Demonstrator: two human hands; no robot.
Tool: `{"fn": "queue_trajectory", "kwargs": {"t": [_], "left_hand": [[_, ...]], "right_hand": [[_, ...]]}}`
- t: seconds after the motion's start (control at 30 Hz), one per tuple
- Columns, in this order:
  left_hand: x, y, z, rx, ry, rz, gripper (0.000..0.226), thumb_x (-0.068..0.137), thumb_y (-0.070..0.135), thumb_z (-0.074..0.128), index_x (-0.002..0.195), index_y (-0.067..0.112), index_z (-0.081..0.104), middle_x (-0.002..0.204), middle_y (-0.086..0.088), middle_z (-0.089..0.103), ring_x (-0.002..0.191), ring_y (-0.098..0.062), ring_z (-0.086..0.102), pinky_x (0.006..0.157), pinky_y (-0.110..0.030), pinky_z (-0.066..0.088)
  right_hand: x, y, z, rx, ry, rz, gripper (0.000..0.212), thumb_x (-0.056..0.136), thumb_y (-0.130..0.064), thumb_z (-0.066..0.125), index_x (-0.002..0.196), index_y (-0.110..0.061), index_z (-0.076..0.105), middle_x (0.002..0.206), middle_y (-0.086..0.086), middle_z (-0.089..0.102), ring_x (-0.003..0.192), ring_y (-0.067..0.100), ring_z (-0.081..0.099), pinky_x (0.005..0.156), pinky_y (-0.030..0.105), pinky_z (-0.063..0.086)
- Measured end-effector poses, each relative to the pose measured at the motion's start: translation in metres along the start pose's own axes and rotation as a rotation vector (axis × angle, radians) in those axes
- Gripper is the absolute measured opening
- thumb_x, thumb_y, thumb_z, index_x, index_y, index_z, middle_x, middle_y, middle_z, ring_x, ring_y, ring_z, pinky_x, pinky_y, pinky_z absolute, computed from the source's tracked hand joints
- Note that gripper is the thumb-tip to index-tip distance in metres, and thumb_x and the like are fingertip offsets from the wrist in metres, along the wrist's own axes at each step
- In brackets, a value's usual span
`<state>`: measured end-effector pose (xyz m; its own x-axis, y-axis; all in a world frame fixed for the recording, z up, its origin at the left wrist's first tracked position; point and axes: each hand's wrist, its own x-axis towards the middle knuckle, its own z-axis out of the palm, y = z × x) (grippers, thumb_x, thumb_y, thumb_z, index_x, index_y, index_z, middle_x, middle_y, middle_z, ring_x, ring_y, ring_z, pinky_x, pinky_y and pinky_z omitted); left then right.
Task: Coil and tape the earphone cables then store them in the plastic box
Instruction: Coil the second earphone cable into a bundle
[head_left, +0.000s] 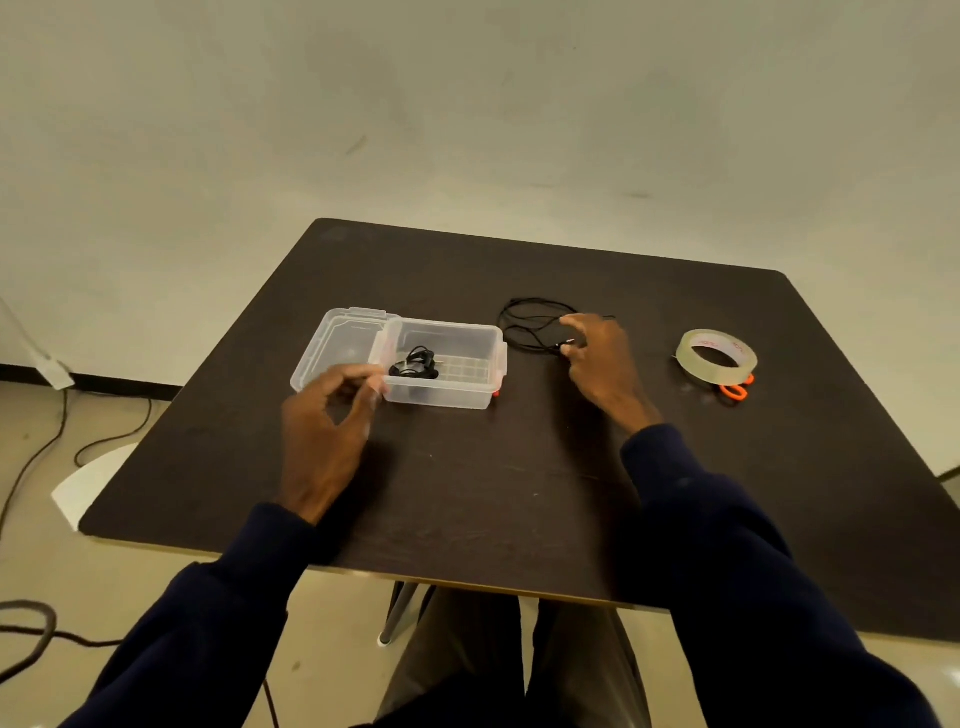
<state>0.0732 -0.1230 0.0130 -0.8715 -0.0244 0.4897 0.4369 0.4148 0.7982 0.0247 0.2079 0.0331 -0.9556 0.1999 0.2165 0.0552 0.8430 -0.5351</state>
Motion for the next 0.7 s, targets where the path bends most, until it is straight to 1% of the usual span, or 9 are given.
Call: {"fn": "queue_trajectory", "kwargs": {"t": [0.07, 0.13, 0.2, 0.3, 0.4, 0.5, 0.57, 0.63, 0.7], "left_hand": [[-0.005, 0.017, 0.016, -0.152, -0.132, -0.026, 0.019, 0.101, 0.016, 0.063, 0.118, 0.014, 0.070, 0.100, 0.003, 0.076, 0.092, -0.015, 0.073, 0.085, -0.027, 0.061], [-0.014, 0.032, 0.035, -0.244, -0.247, -0.024, 0.021, 0.102, 0.012, 0.061, 0.121, 0.012, 0.069, 0.093, 0.001, 0.076, 0.085, -0.021, 0.074, 0.080, -0.030, 0.062], [-0.023, 0.042, 0.050, -0.297, -0.328, -0.011, 0.020, 0.102, 0.011, 0.061, 0.120, 0.013, 0.069, 0.090, -0.002, 0.076, 0.081, -0.023, 0.074, 0.076, -0.031, 0.062], [-0.034, 0.048, 0.068, -0.318, -0.399, -0.023, 0.018, 0.102, 0.013, 0.061, 0.118, 0.013, 0.071, 0.088, 0.000, 0.076, 0.077, -0.023, 0.073, 0.072, -0.029, 0.061], [-0.044, 0.049, 0.084, -0.276, -0.393, -0.079, 0.016, 0.101, 0.016, 0.064, 0.114, 0.016, 0.073, 0.087, 0.004, 0.077, 0.072, -0.019, 0.074, 0.066, -0.029, 0.062], [-0.049, 0.052, 0.101, -0.225, -0.336, -0.165, 0.015, 0.097, 0.020, 0.070, 0.111, 0.023, 0.073, 0.089, 0.007, 0.077, 0.067, -0.013, 0.074, 0.060, -0.025, 0.061], [-0.049, 0.055, 0.111, -0.160, -0.302, -0.185, 0.024, 0.095, 0.020, 0.073, 0.118, 0.026, 0.069, 0.088, 0.008, 0.076, 0.062, -0.008, 0.072, 0.059, -0.021, 0.060], [-0.047, 0.057, 0.118, -0.119, -0.279, -0.184, 0.033, 0.093, 0.020, 0.074, 0.125, 0.027, 0.066, 0.083, 0.010, 0.075, 0.057, -0.006, 0.070, 0.058, -0.017, 0.057], [-0.045, 0.057, 0.122, -0.100, -0.284, -0.178, 0.036, 0.093, 0.022, 0.075, 0.127, 0.026, 0.066, 0.077, 0.010, 0.074, 0.055, -0.004, 0.069, 0.054, -0.015, 0.055]], "right_hand": [[-0.005, 0.005, 0.005, -0.043, -0.132, -0.061, 0.048, 0.099, -0.014, 0.065, 0.146, -0.011, 0.054, 0.150, 0.011, 0.053, 0.140, 0.028, 0.043, 0.120, 0.041, 0.032], [-0.009, 0.008, 0.010, -0.134, -0.135, -0.089, 0.048, 0.100, -0.021, 0.064, 0.146, -0.014, 0.054, 0.147, 0.009, 0.053, 0.138, 0.027, 0.041, 0.117, 0.043, 0.034], [-0.017, 0.011, 0.009, -0.155, -0.059, -0.103, 0.037, 0.099, -0.021, 0.066, 0.135, -0.017, 0.064, 0.134, 0.006, 0.060, 0.127, 0.024, 0.047, 0.109, 0.043, 0.043], [-0.041, 0.017, 0.004, -0.115, -0.013, -0.157, 0.013, 0.095, -0.019, 0.070, 0.106, -0.023, 0.077, 0.111, -0.004, 0.068, 0.109, 0.013, 0.053, 0.096, 0.038, 0.051], [-0.068, 0.023, -0.002, -0.064, 0.047, -0.180, 0.011, 0.095, -0.019, 0.070, 0.099, -0.026, 0.077, 0.103, -0.009, 0.067, 0.102, 0.007, 0.050, 0.088, 0.027, 0.048], [-0.086, 0.024, -0.014, 0.126, 0.191, -0.148, 0.014, 0.092, -0.014, 0.073, 0.103, -0.023, 0.078, 0.104, -0.014, 0.068, 0.101, 0.002, 0.059, 0.087, 0.012, 0.046], [-0.093, 0.024, -0.022, 0.309, 0.203, -0.106, 0.017, 0.091, -0.013, 0.075, 0.105, -0.022, 0.079, 0.103, -0.014, 0.073, 0.095, 0.003, 0.069, 0.082, 0.014, 0.054], [-0.097, 0.025, -0.029, 0.502, 0.081, -0.069, 0.018, 0.095, -0.011, 0.071, 0.107, -0.020, 0.080, 0.098, -0.010, 0.078, 0.085, 0.010, 0.074, 0.071, 0.020, 0.059], [-0.098, 0.028, -0.033, 0.512, -0.003, -0.086, 0.025, 0.098, -0.002, 0.062, 0.108, -0.017, 0.079, 0.094, -0.006, 0.079, 0.085, 0.012, 0.075, 0.068, 0.023, 0.060]]}}
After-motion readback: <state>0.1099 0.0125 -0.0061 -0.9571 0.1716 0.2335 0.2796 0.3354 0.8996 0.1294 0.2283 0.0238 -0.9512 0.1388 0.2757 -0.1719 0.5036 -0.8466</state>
